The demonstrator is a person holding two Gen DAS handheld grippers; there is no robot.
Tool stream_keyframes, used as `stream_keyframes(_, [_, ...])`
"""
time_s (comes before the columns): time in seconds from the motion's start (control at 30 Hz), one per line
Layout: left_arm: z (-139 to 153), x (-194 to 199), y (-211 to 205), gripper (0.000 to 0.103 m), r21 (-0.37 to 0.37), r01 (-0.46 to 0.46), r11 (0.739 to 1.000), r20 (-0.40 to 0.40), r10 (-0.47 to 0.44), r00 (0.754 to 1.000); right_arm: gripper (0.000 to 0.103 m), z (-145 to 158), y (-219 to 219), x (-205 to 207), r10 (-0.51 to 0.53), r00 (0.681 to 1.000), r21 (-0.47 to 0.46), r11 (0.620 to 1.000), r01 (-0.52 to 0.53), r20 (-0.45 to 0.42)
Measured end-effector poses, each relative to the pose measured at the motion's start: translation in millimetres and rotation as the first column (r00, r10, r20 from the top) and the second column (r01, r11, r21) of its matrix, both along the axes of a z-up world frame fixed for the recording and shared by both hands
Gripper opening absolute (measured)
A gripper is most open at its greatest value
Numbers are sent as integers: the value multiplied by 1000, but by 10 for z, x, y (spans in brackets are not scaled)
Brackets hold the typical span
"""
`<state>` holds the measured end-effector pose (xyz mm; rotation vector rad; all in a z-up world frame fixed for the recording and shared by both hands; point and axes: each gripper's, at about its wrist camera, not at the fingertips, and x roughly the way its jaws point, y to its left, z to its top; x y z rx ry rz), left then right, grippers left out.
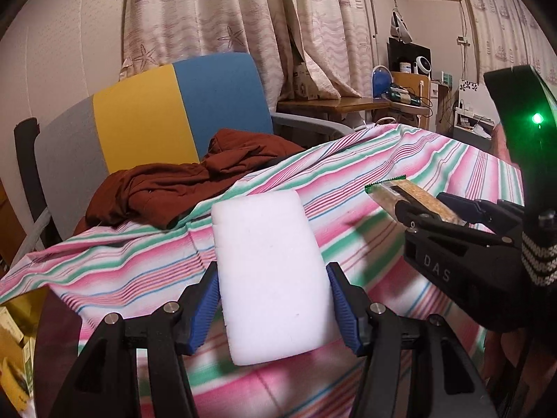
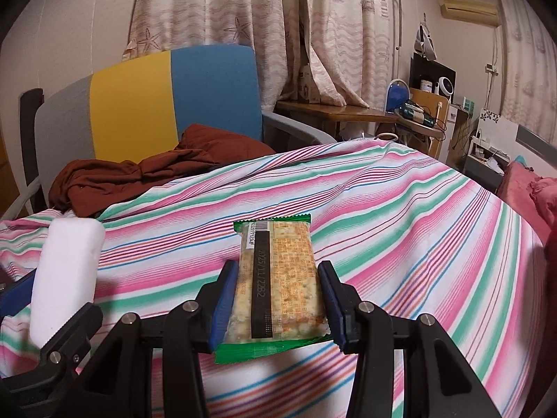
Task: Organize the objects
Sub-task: 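Carry the cracker packet and white eraser sponge to the gold tray with both grippers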
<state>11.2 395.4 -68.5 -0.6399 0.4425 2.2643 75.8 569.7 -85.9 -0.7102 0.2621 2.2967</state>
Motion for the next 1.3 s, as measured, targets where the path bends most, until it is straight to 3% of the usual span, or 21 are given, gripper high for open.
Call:
stream_keyframes(0.47, [-59, 97, -518, 60, 14, -47, 999, 67, 46, 997, 47, -5, -505, 132, 55, 998, 43, 998, -56, 23])
stream_keyframes(0.8, [-4, 497, -625, 61, -17, 72, 997, 14, -72, 997, 47, 18, -785, 348, 74, 997, -24, 997, -73, 19])
stream_keyframes(0.87, [46, 548, -683, 61, -7, 91, 996, 17, -91, 996, 36, 37, -821, 387, 80, 997, -45, 996, -79, 12])
stream_keyframes(1.1, [74, 646, -975, 61, 0, 95, 996, 61, -94, 994, 28, 85, -988, 427, 134, 989, -52, 990, -132, 54])
stream_keyframes(1.13, [76, 642, -1021, 61, 6, 85, 996, 74, -85, 994, 30, 78, -938, 457, 135, 990, -81, 988, -132, 35])
stream_keyframes(1.23, [94, 630, -1129, 61, 29, 62, 998, 99, -64, 993, 65, -6, -719, 499, 143, 990, -210, 968, -137, 11])
stream_keyframes(1.3, [106, 611, -1163, 61, 38, 45, 998, 109, -48, 993, 68, -67, -642, 466, 131, 990, -238, 964, -117, 44])
